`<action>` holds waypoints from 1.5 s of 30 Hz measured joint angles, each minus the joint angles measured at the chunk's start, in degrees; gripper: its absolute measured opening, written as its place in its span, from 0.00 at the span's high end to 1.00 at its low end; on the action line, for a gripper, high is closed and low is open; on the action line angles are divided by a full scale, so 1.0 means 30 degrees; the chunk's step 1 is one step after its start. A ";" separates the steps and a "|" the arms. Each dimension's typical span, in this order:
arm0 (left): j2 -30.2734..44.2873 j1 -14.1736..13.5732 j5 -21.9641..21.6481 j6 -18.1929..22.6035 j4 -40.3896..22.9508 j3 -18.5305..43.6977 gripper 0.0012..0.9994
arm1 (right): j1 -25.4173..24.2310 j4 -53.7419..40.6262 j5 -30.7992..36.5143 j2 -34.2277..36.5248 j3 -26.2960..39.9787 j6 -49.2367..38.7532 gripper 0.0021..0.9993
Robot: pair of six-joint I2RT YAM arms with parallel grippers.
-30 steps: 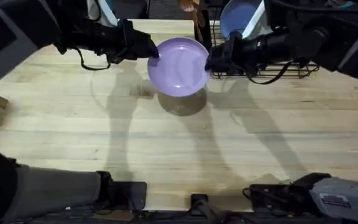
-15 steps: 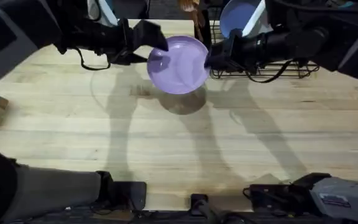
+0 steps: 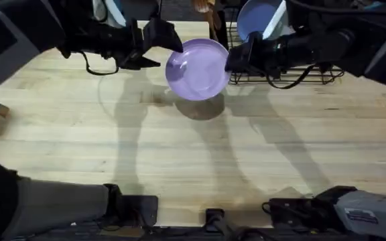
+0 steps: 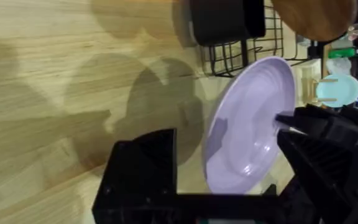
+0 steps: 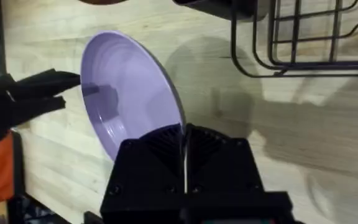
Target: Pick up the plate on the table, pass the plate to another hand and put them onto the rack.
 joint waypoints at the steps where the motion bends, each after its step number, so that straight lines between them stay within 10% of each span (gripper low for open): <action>1: 0.0005 0.0121 0.0084 0.0000 0.0000 0.0000 0.00 | 0.0000 0.0000 0.0012 -0.0004 0.0000 -0.0209 0.97; 21: -0.4936 0.3091 -0.1852 0.0890 -0.0058 0.1988 0.00 | -0.0313 -0.4429 0.4252 -0.0004 0.4549 -0.7403 0.97; 34: -0.6295 0.3167 -0.4966 0.2040 -0.0138 0.2011 0.00 | -0.0371 -0.5713 0.8869 -0.0004 1.0096 -1.4480 0.97; 45: -0.6110 0.3167 -0.5289 0.2171 -0.0138 0.2011 0.00 | -0.1307 -0.4800 1.1075 -0.0128 1.0477 -2.3275 0.97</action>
